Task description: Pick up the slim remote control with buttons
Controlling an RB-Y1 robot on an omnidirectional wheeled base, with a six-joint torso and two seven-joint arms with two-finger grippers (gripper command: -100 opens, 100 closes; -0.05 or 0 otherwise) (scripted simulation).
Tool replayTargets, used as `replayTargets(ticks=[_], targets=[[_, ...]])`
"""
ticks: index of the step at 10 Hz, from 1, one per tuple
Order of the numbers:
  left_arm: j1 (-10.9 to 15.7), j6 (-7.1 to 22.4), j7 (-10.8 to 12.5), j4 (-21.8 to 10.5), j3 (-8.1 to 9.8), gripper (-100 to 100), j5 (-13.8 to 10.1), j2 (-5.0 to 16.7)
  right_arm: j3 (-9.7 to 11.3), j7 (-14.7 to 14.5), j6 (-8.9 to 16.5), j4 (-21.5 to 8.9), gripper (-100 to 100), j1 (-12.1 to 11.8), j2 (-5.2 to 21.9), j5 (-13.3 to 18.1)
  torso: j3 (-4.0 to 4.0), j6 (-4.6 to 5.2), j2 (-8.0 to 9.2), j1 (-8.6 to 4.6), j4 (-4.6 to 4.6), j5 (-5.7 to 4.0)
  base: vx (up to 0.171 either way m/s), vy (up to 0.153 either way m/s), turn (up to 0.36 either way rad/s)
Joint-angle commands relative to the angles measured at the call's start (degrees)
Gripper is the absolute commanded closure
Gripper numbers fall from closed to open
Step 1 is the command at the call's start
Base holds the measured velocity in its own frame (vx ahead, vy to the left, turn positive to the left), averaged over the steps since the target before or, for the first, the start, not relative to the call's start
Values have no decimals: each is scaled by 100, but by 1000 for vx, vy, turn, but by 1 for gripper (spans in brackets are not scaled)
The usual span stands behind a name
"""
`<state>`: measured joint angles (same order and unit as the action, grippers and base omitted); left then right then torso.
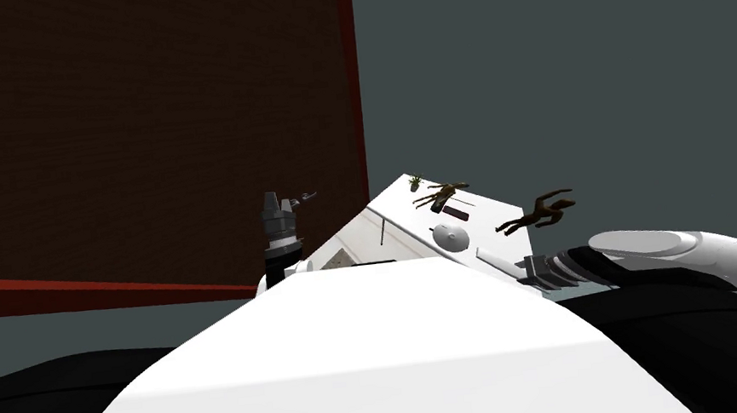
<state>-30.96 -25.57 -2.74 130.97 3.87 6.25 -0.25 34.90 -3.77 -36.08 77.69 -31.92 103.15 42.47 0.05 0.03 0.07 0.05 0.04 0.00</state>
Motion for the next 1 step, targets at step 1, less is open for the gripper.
replayTargets(ticks=[1], targets=[[0, 0, 0, 0, 0, 0, 0, 0, 0, 0, 0, 0, 0, 0, 0, 0, 0, 0, 0, 0, 0, 0, 0, 0, 0]])
